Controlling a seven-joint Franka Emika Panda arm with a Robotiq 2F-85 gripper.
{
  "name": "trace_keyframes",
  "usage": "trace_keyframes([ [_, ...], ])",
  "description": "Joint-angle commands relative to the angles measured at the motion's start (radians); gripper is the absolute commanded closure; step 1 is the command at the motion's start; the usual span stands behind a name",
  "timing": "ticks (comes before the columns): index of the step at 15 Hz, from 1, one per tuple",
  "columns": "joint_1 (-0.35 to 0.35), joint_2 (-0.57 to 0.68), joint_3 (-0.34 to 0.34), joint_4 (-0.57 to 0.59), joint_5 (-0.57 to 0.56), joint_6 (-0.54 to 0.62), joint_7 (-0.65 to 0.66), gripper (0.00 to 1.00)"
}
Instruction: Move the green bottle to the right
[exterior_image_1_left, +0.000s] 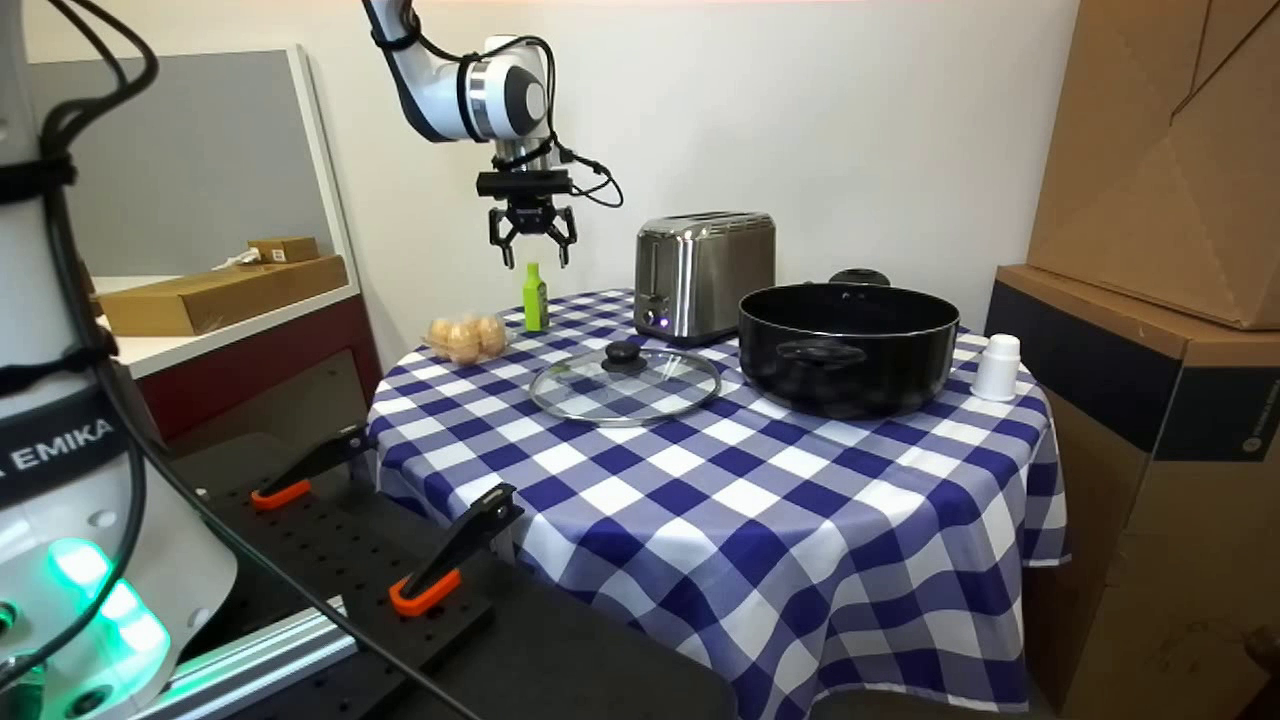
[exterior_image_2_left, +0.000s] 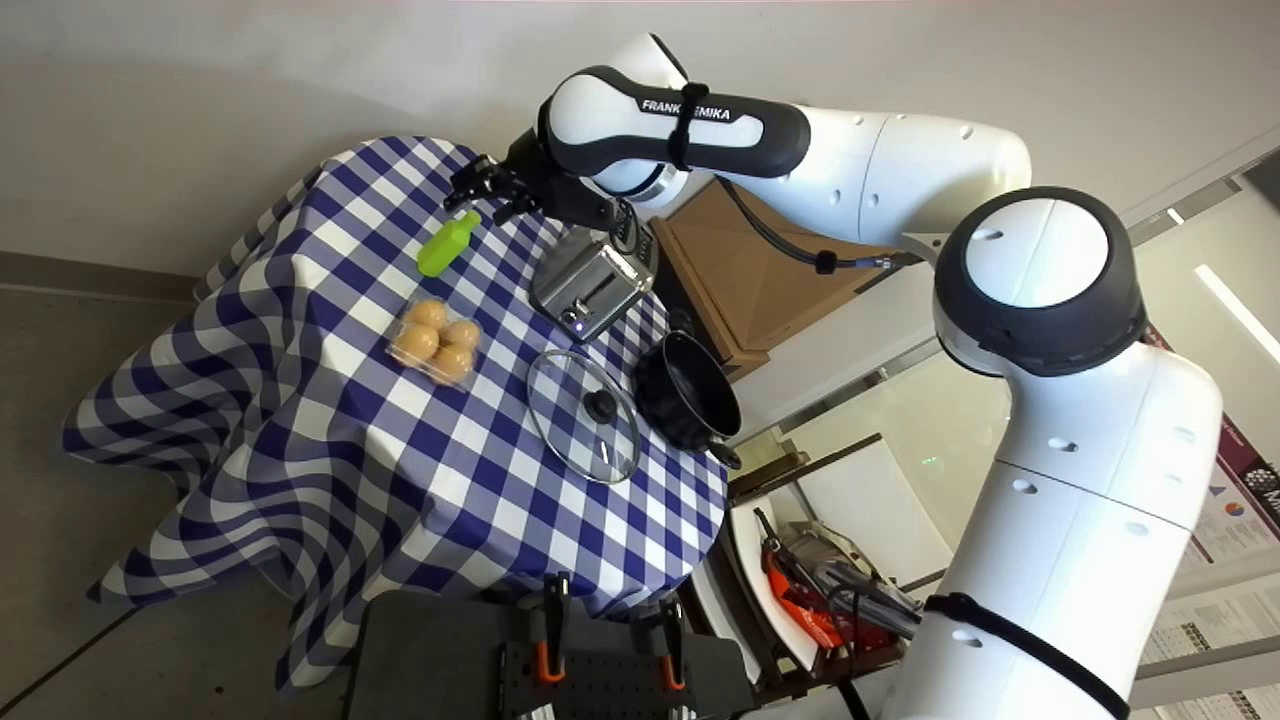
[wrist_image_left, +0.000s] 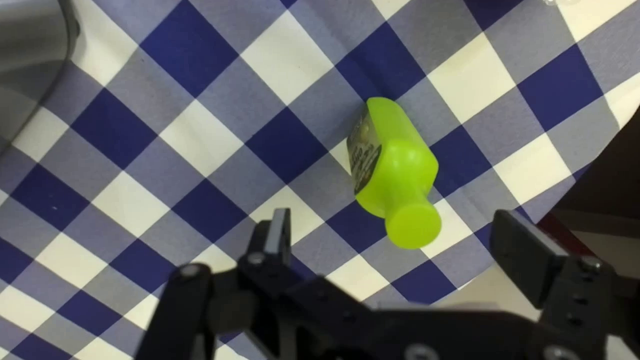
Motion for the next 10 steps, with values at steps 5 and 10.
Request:
trace_keyframes([
  [5,0.081,0.081,-0.084,0.113,-0.022,-0.073,0.171,0.00],
  [10,0.094,0.103,-0.094,0.154,-0.012,-0.142,0.228,0.28],
])
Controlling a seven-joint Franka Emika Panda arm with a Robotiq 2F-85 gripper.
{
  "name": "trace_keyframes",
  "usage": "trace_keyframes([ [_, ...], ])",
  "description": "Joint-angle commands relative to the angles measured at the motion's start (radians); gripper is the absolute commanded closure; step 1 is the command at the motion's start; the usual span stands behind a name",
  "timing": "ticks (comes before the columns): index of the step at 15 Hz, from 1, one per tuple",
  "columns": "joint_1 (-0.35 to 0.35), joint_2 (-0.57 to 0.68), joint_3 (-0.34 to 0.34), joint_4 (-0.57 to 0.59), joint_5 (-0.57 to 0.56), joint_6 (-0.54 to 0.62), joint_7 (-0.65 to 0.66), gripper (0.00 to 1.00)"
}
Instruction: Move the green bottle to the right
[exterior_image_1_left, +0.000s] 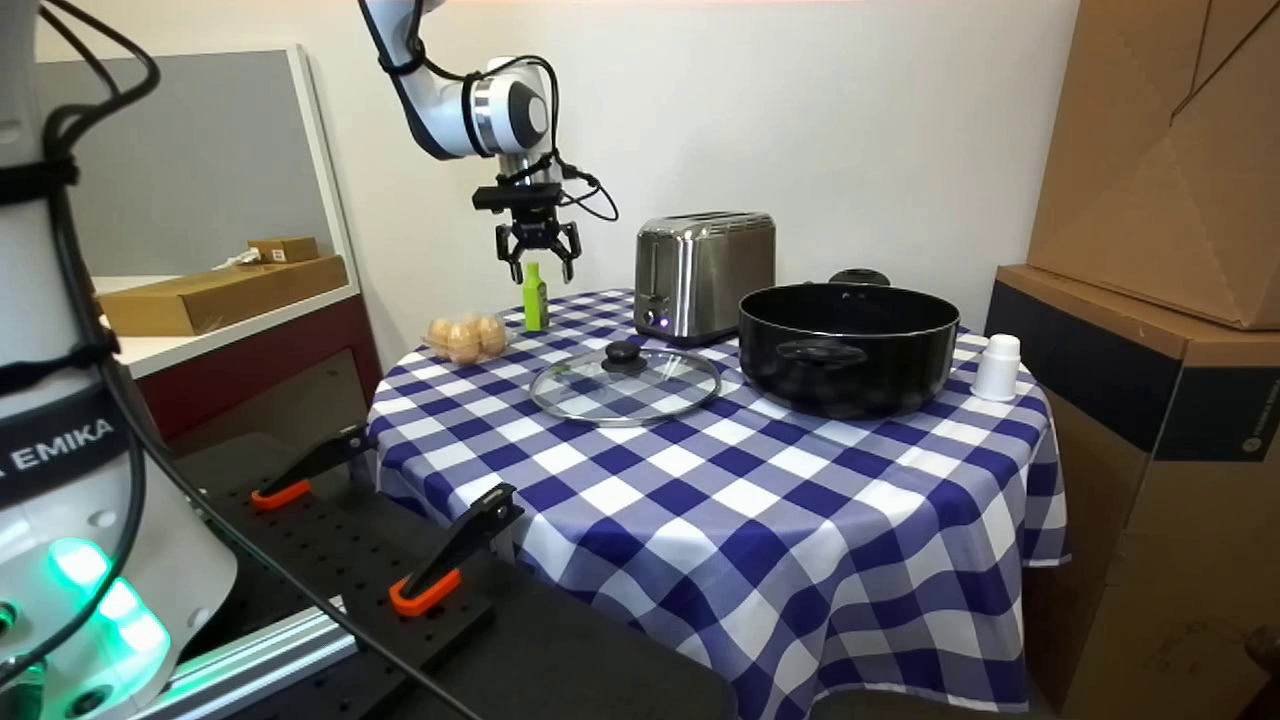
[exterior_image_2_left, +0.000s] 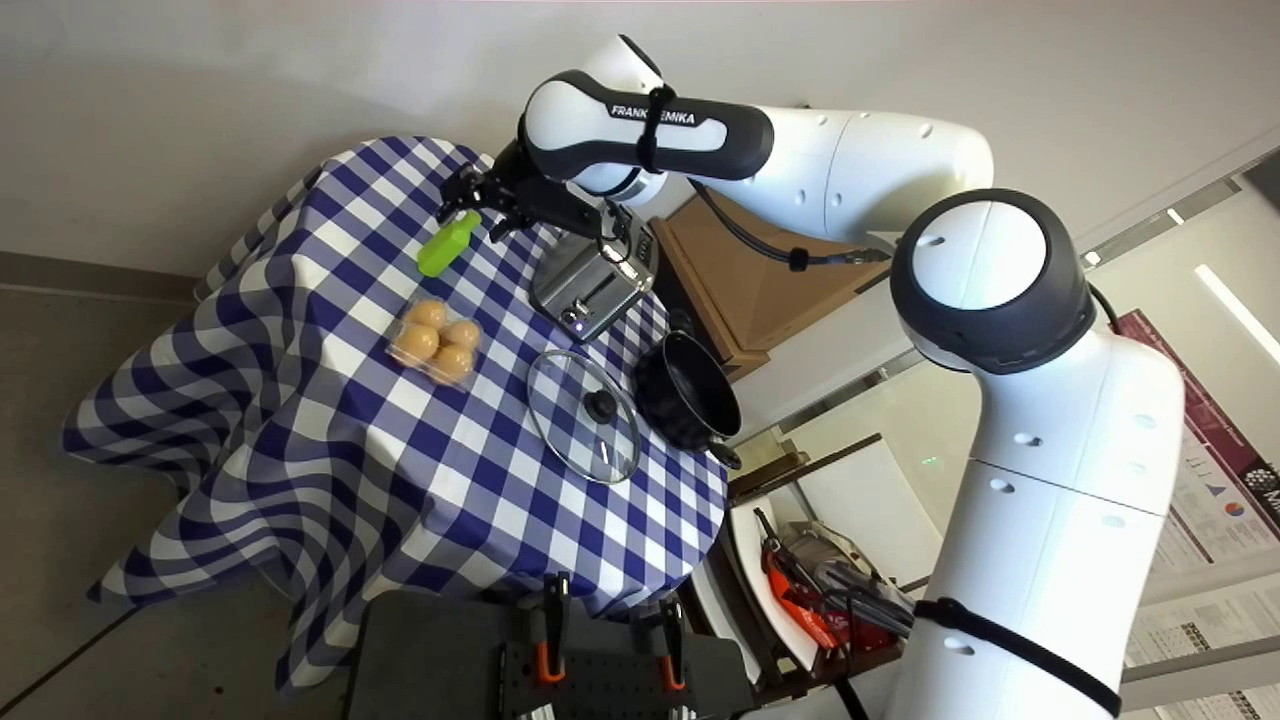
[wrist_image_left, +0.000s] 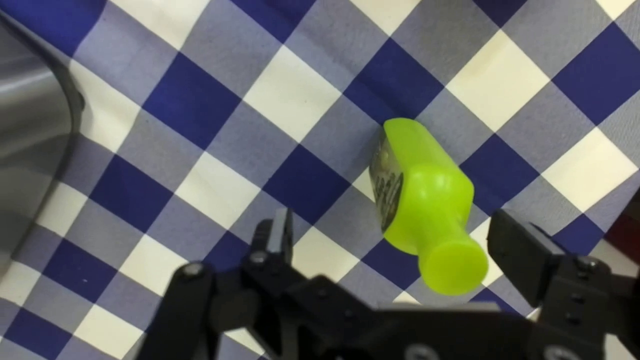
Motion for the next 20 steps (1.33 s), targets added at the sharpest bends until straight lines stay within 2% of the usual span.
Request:
trace_keyframes([
  [1,0.017,0.033,-0.006,0.069,0.001,-0.071,0.036,0.33],
  [9,0.009,0.038,0.037,0.096,0.029,-0.153,0.003,0.93],
  [14,-0.016,-0.030,0.077,0.043,0.056,-0.124,-0.043,0.92],
  [18,-0.047,-0.181,0.071,-0.112,0.026,-0.034,-0.114,0.92],
  [20,-0.064,-0.263,0.059,-0.224,0.000,0.022,-0.147,0.92],
])
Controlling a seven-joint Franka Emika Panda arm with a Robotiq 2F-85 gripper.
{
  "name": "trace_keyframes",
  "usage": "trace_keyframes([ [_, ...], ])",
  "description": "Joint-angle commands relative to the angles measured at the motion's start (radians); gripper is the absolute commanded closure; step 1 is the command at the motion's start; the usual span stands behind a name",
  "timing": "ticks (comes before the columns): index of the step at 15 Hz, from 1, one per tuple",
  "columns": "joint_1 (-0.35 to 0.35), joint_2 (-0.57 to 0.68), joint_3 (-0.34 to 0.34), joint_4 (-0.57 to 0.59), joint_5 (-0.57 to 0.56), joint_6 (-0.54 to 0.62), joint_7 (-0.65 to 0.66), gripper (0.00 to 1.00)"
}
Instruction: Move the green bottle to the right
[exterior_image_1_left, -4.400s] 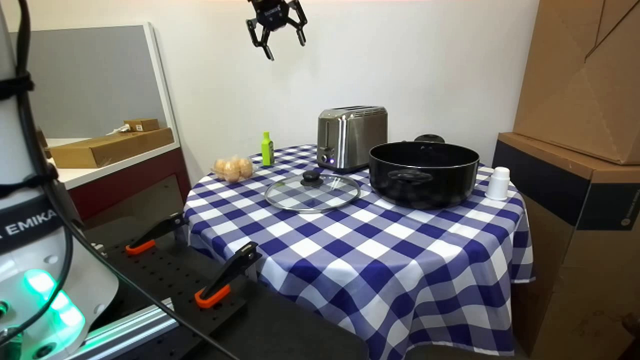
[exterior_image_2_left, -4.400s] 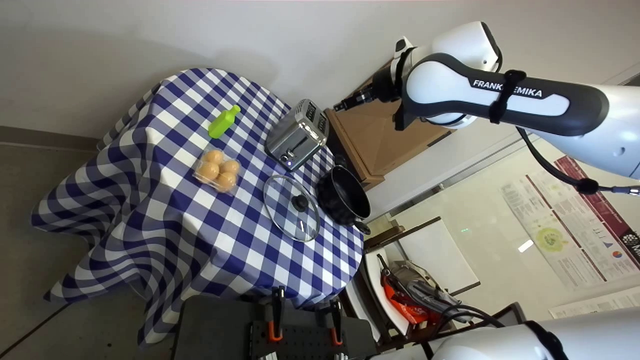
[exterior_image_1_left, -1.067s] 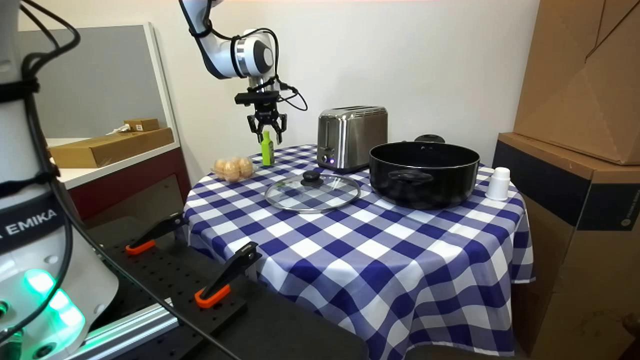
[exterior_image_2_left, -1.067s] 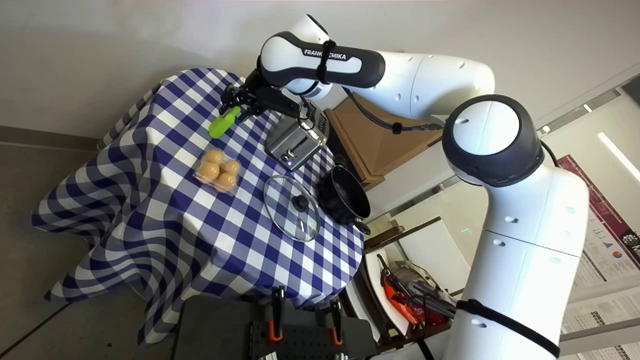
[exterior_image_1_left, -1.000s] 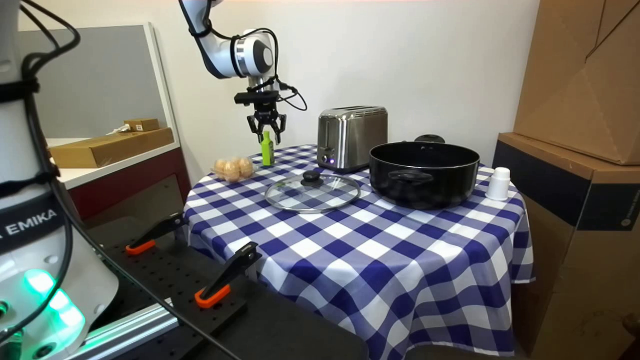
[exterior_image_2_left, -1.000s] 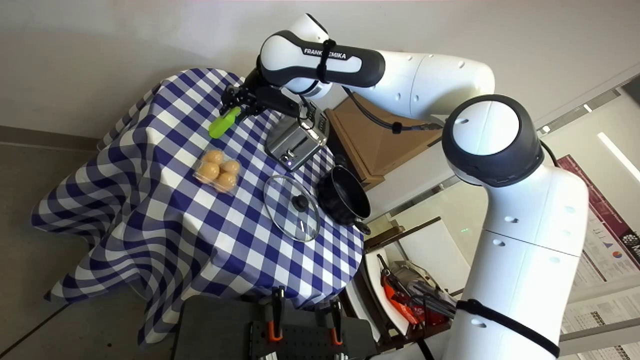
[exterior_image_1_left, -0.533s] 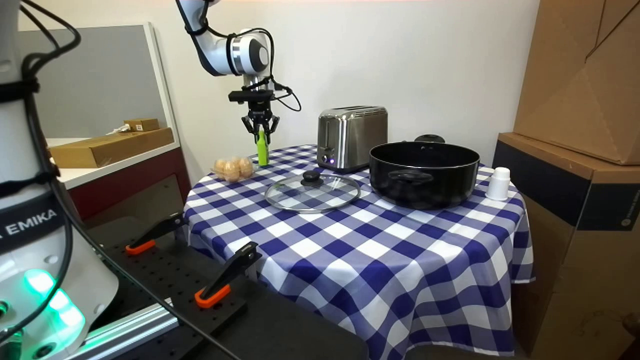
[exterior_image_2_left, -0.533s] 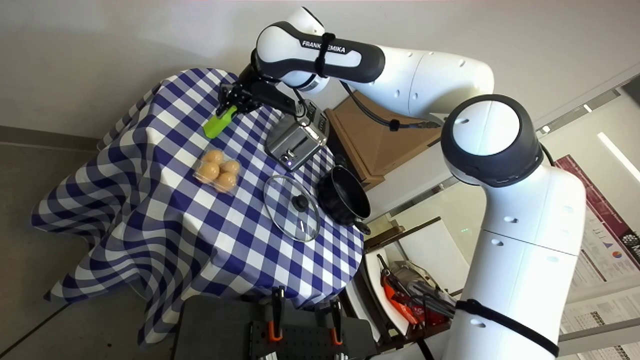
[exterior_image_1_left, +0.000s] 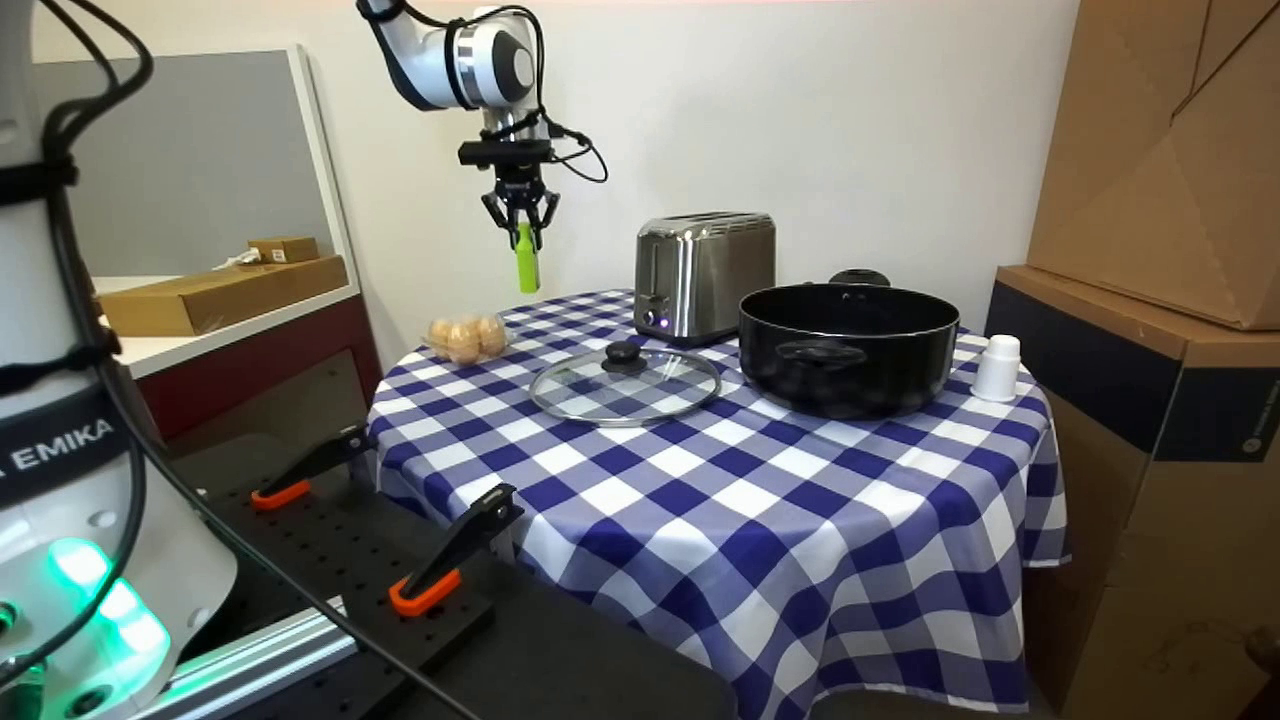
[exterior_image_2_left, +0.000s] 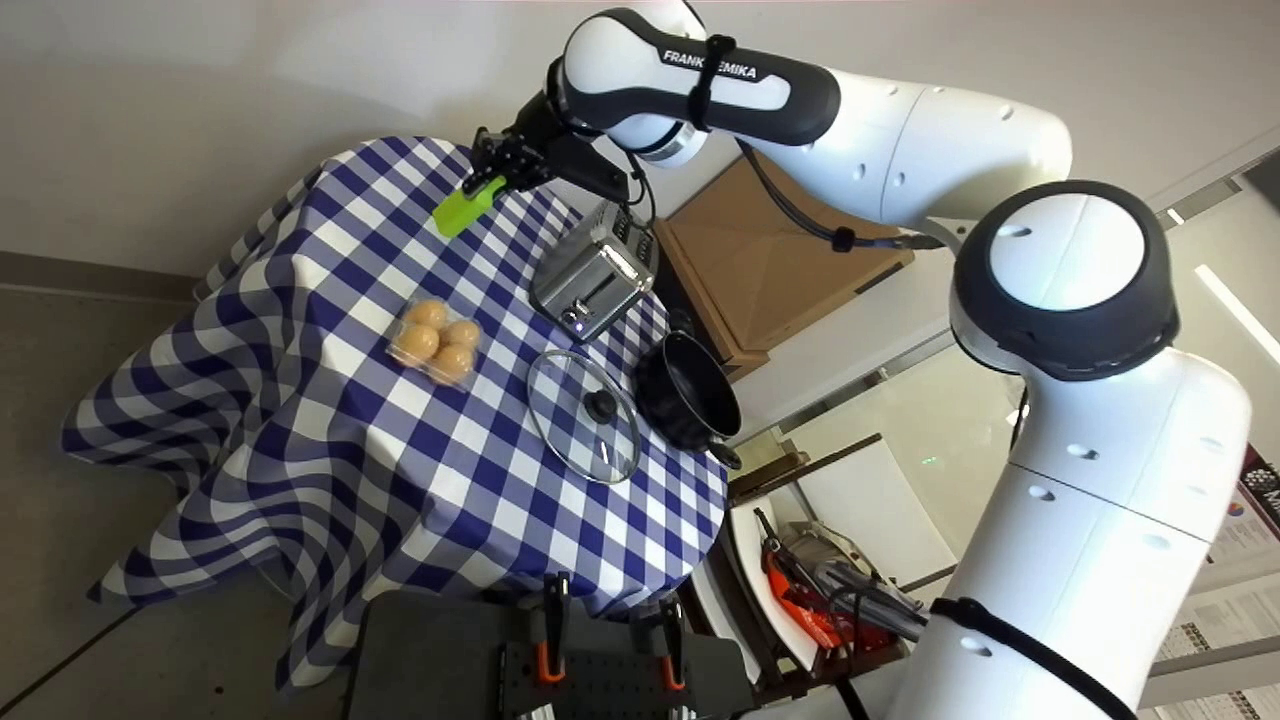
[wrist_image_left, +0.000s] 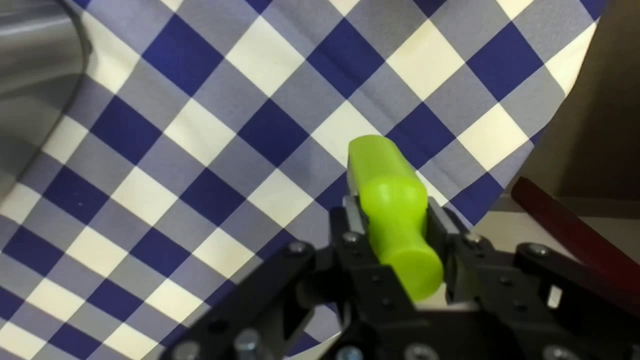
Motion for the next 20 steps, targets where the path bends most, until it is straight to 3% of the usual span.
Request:
trace_keyframes([
  [1,-0.049,-0.176,-0.002,-0.240,-0.017,0.108,-0.074,0.92],
  [7,-0.150,-0.396,0.021,-0.557,0.091,0.327,-0.084,0.92],
  [10,-0.213,-0.509,0.042,-0.722,0.241,0.420,-0.106,0.92],
  [13,-0.281,-0.604,0.055,-0.866,0.479,0.481,-0.183,0.92],
  [16,-0.301,-0.666,0.003,-0.948,0.651,0.475,-0.254,0.92],
  [19,-0.318,-0.672,-0.076,-0.991,0.691,0.483,-0.252,0.92],
  [20,-0.348,-0.670,-0.074,-1.001,0.693,0.485,-0.251,0.92],
])
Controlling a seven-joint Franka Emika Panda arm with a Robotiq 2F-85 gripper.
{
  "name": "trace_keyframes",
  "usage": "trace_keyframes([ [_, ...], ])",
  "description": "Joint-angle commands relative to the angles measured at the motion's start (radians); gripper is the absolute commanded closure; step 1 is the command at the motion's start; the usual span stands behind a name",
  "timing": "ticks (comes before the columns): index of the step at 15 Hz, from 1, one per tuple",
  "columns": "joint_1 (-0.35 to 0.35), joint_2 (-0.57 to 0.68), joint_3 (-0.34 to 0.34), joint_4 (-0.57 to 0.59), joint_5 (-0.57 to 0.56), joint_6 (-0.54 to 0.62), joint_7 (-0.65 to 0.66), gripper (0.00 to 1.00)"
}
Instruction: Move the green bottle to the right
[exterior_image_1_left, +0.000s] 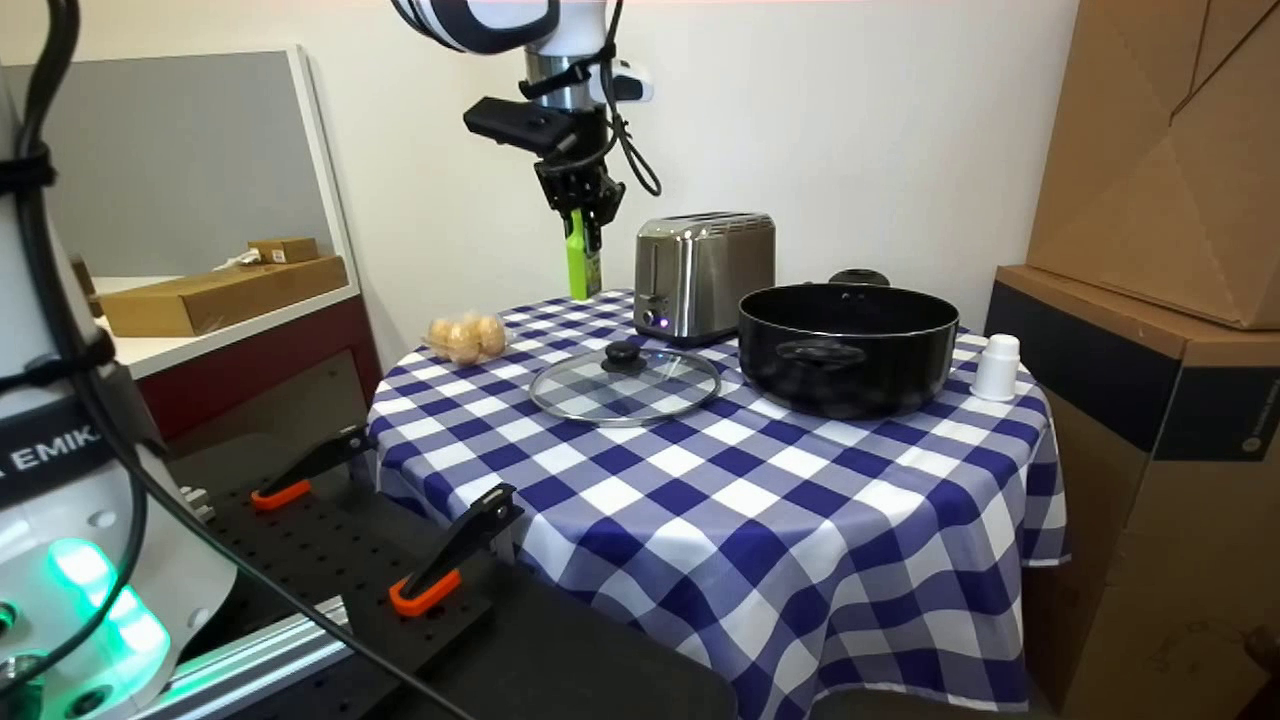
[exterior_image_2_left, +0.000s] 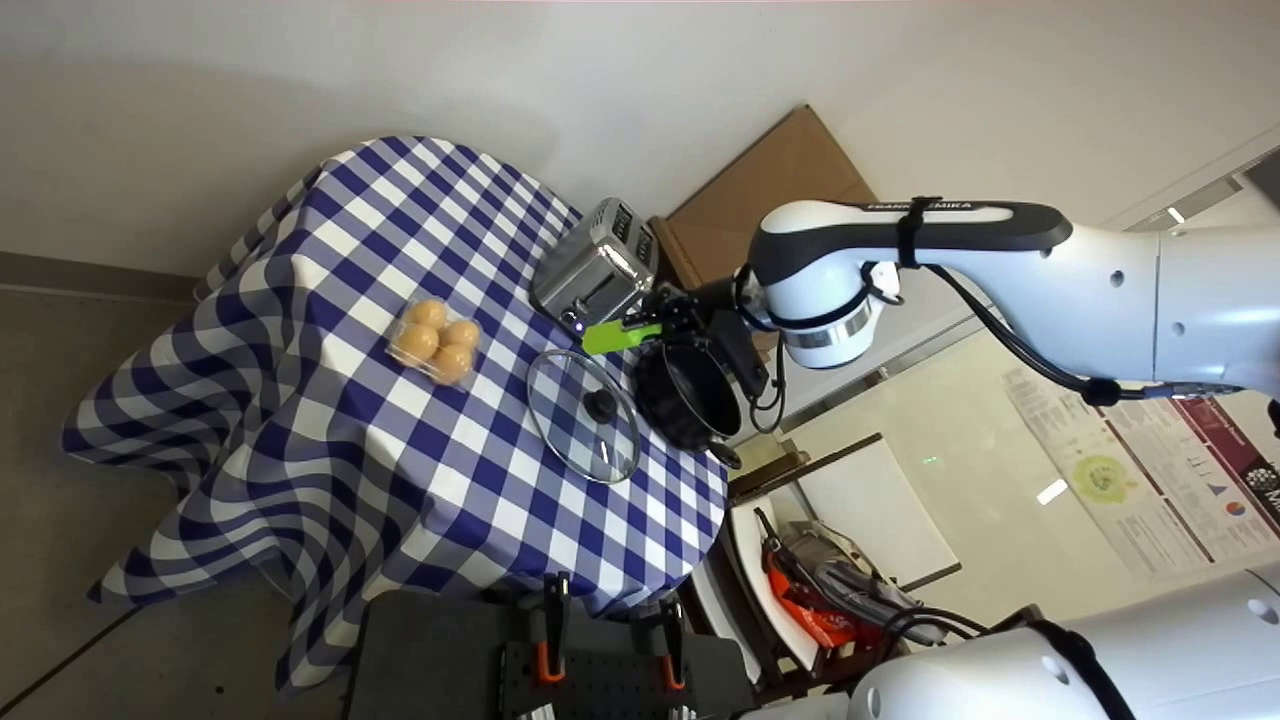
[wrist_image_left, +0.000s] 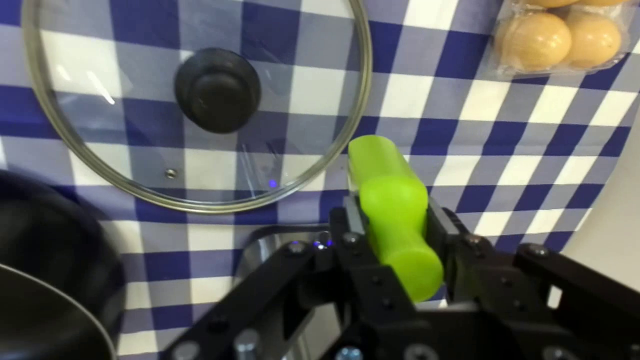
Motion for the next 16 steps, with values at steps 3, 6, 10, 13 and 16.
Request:
trace_keyframes([
  [3,-0.076,-0.006,-0.083,-0.053,0.004,-0.016,0.002,0.92],
  [6,-0.117,0.008,-0.126,-0.056,-0.042,-0.066,0.022,0.92],
  [10,-0.140,0.032,-0.224,-0.046,-0.142,-0.144,0.056,0.92],
  [13,-0.172,0.057,-0.282,-0.045,-0.224,-0.176,0.092,0.92],
  [16,-0.196,0.091,-0.320,-0.041,-0.278,-0.186,0.132,0.92],
])
